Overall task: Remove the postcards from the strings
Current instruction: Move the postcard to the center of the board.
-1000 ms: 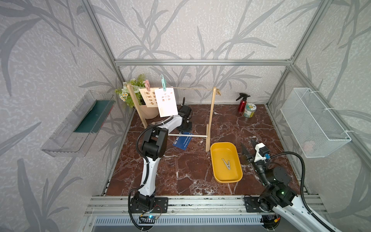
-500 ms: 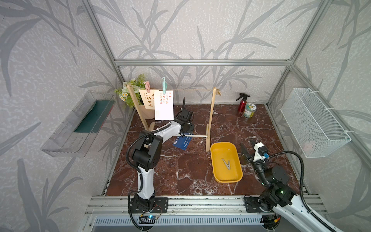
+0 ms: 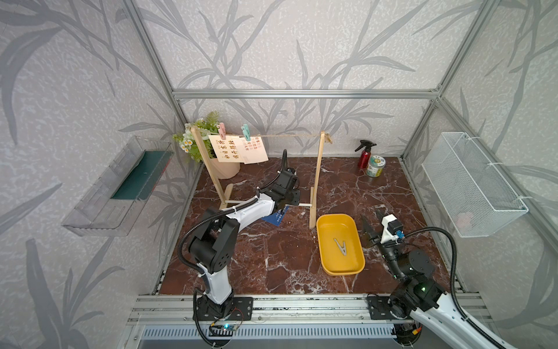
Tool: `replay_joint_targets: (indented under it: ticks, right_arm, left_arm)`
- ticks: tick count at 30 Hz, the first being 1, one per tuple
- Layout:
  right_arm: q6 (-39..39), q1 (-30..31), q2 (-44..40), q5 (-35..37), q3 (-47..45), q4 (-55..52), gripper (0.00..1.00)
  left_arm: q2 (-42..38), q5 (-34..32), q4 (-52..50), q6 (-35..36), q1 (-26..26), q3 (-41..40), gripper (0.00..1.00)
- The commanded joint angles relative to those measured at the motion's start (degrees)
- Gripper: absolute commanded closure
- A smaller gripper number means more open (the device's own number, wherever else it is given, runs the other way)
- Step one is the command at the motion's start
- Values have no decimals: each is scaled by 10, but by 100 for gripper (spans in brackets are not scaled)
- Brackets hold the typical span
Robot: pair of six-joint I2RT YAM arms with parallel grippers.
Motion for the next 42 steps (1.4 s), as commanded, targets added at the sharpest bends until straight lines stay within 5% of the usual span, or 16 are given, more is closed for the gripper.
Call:
replay_joint_targets:
  ticks: [1,6,12,21,26,42]
  right_arm:
    - [7,-2,1,12,-7,26,42]
    - [12,-2,5,12,-13,29,42]
    - [14,-2,26,9,-13,46,42]
    - [23,-2,30,2,-4,35,42]
    - [18,-2,8,7,-9,26,42]
    - [6,-2,21,11,0,30,41]
  left_arm:
    - [-53,-40,34,-24,-16,-50,53]
    - [-120,-79,44,-49,-8,-150,44]
    - [-142,-48,-17,-57,37,-186,13]
    - [-64,-40,-93,-26,58,-132,19]
    - [-26,-40,-103,-19,67,-108,44]
    - [62,-68,-114,-13,67,-42,43]
